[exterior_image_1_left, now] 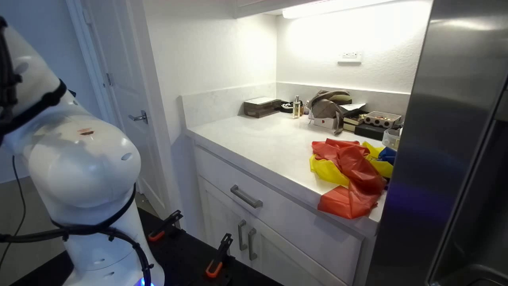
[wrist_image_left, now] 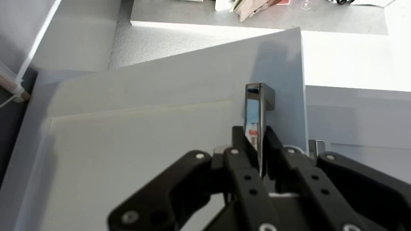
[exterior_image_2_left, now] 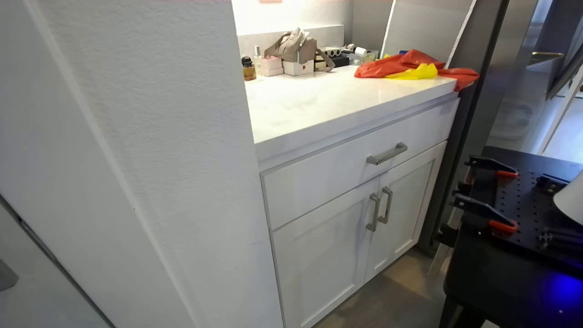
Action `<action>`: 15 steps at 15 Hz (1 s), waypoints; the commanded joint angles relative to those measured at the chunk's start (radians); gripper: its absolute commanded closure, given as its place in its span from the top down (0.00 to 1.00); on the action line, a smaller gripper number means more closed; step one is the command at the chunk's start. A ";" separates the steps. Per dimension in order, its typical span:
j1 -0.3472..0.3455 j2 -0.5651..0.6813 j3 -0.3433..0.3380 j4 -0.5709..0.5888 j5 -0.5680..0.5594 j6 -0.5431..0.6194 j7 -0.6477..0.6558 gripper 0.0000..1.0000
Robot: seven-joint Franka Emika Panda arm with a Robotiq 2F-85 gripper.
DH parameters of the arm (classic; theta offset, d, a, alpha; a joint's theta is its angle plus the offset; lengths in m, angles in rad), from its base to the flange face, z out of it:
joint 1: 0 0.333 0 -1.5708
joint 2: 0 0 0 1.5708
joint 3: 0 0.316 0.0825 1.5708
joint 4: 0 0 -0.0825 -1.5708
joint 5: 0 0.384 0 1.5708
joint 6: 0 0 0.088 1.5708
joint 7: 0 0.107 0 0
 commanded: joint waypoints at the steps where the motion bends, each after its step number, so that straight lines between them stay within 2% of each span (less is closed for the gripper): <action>1: 0.028 -0.056 -0.007 -0.072 0.031 -0.126 -0.055 0.04; 15: 0.016 -0.160 -0.045 -0.083 0.032 -0.308 -0.089 0.04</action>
